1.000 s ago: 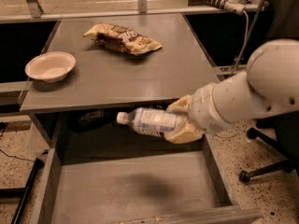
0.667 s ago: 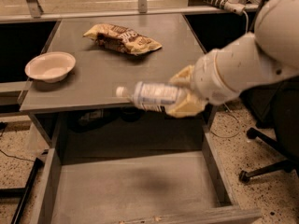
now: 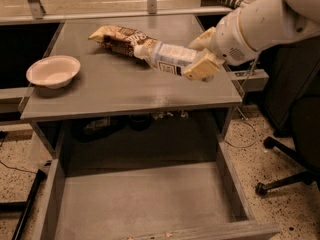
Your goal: Pick blue plastic bottle from top drawer and place on counter
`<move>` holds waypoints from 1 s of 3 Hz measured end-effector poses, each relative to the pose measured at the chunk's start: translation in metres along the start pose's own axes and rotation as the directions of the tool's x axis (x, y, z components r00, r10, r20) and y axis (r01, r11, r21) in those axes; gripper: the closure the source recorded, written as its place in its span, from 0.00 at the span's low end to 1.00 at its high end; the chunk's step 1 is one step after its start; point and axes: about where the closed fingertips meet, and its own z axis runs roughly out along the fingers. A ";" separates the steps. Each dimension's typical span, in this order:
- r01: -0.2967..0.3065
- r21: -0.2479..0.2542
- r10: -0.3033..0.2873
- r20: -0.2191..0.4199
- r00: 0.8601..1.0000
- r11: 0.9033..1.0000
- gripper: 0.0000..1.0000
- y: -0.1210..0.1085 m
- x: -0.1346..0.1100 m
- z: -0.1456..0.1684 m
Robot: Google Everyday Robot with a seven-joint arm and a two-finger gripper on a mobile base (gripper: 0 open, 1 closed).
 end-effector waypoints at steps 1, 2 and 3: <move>-0.125 0.036 0.124 0.016 0.992 0.992 1.00 -0.026 0.015 0.016; -0.227 0.054 0.227 0.021 0.974 0.972 1.00 -0.040 0.030 0.036; -0.302 0.081 0.302 0.008 0.953 0.950 1.00 -0.051 0.047 0.052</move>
Offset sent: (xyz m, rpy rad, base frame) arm 0.0794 -0.0253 -0.0520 0.1792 0.1357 -0.2947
